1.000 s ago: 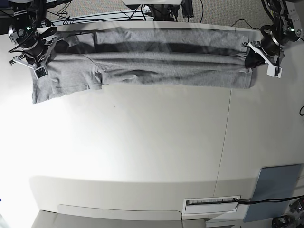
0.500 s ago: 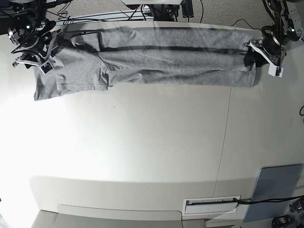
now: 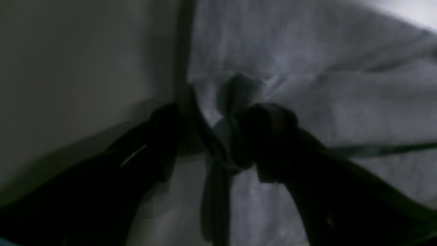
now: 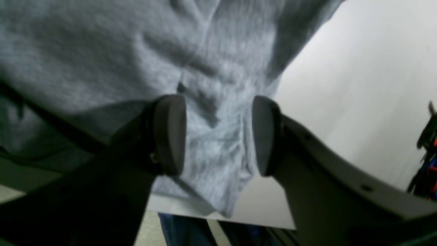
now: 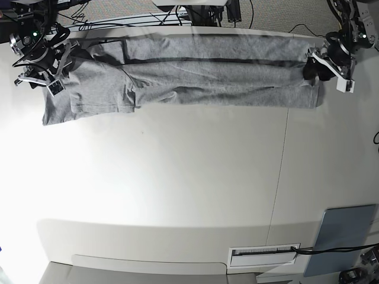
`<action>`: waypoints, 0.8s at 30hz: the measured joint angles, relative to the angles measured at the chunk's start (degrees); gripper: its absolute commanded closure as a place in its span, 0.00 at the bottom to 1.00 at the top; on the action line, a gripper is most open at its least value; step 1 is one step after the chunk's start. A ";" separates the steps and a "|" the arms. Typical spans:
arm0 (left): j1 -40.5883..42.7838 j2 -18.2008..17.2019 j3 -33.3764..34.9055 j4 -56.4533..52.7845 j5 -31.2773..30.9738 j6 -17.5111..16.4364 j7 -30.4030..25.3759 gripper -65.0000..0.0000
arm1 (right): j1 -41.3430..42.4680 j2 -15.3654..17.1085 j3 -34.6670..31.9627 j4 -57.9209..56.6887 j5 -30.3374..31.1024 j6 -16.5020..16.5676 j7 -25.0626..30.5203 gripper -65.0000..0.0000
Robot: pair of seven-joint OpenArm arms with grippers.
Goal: Fold the T-shirt properly
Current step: 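Hold the folded strip with both grippers and smooth it flat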
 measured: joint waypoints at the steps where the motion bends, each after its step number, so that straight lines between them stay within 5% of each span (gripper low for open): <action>1: 0.02 -0.02 -0.02 -0.50 -0.94 0.02 0.02 0.47 | -0.02 0.00 0.00 0.00 -0.02 0.00 0.37 0.53; 10: -0.15 -0.15 -0.26 -3.65 -8.68 -5.38 3.76 0.73 | 0.11 0.00 0.00 0.00 -0.02 0.00 1.42 0.53; 14: -0.13 -0.13 -0.22 -3.72 -9.14 -5.88 4.76 1.00 | 0.11 0.00 0.00 0.00 0.00 0.00 2.36 0.53; 19: 0.02 -0.24 -0.22 -3.74 -8.26 -3.67 2.80 1.00 | 1.62 -0.02 0.00 0.00 0.02 0.07 2.43 0.53; 24: 0.02 -2.45 -0.07 -0.33 1.51 0.59 1.70 1.00 | 4.37 0.00 0.00 0.00 0.00 -0.15 2.49 0.53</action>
